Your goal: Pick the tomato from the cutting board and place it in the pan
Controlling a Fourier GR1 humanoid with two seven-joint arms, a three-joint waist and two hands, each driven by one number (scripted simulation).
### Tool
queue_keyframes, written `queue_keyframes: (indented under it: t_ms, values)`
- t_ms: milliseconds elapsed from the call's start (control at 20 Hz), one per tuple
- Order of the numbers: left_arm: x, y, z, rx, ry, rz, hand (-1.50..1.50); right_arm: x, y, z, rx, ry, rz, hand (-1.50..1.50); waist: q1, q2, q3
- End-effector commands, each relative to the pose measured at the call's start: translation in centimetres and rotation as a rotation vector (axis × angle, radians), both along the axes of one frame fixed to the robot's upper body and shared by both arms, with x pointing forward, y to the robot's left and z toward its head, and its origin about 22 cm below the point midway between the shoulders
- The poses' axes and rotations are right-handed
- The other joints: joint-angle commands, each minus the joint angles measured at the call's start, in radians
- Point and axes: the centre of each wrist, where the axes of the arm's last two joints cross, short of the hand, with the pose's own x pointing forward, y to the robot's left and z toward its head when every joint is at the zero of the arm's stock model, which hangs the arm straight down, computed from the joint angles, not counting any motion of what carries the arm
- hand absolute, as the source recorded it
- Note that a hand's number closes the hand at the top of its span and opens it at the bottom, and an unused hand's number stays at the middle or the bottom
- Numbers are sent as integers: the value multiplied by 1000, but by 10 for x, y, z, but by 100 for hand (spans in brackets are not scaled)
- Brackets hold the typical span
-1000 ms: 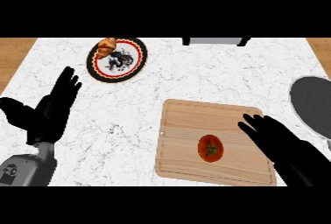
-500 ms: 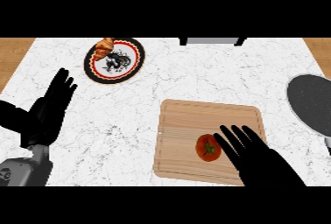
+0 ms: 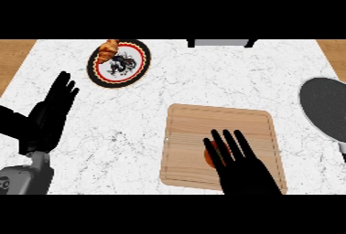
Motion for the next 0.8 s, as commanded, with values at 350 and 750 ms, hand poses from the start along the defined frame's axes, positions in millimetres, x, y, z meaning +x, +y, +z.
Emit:
queue_keyframes:
  t_ms: [350,750]
  values:
    - [5,-1,-10,-5,-5,2,0,22,16,-33,-67,12,-71,-150,-2,1,0]
    - [14,-8,-16,2,-6,-1,0,47,21,-40,-17,11,-85,-150,-3,1,0]
